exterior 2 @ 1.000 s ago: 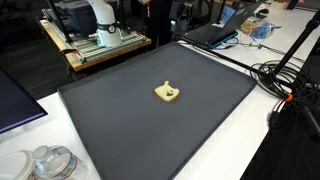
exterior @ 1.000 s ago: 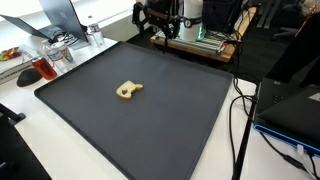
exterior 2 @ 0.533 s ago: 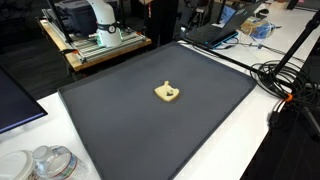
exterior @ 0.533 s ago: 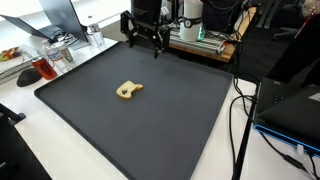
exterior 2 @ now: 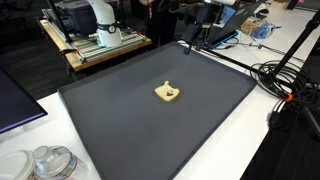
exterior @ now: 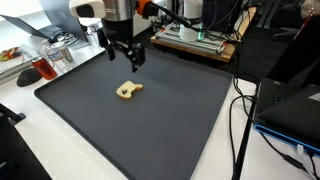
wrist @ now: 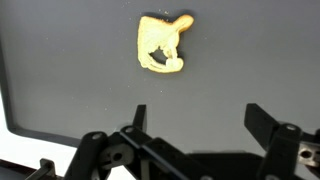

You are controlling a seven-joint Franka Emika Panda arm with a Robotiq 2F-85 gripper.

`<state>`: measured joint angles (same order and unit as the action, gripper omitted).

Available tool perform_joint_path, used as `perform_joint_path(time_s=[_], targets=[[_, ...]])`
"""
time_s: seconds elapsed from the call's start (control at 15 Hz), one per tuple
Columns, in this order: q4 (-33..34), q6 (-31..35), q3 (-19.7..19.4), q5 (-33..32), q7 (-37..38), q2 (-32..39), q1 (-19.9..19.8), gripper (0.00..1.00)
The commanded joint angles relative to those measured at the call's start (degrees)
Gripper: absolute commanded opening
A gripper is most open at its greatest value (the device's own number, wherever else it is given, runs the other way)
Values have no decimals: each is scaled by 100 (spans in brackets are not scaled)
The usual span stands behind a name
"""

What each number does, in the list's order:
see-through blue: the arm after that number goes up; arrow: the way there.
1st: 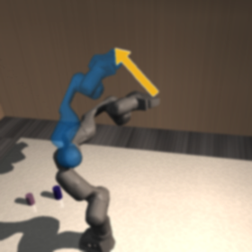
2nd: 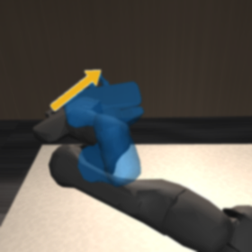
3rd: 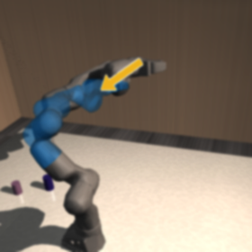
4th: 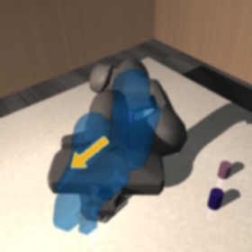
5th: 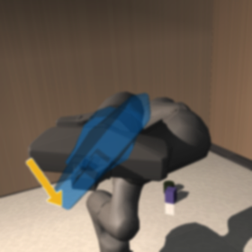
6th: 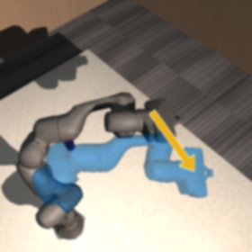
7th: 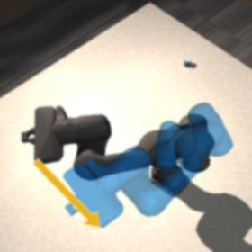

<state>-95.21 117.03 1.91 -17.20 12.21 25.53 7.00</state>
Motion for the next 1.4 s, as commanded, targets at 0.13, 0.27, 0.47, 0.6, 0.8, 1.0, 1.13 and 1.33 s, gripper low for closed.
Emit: perform_joint_path(time_s=[0.13, 0.27, 0.47, 0.6, 0.8, 1.0, 1.13, 1.33], targets=[[697, -141, -77, 600, -509, 499, -272, 100], [713, -70, -73, 841, -680, 552, -419, 100], [589, 86, -68, 1211, -930, 546, -652, 100], [460, 224, -77, 1403, -1056, 523, -789, 100], [164, 572, -119, 1504, -1208, 449, -929, 100], [-355, 1084, -153, 1523, -1315, 267, -1041, 100], [-839, 1534, -167, 1541, -1397, 56, -1123, 100], [-1563, 2151, -189, 1581, -1508, -329, -1233, 100]])
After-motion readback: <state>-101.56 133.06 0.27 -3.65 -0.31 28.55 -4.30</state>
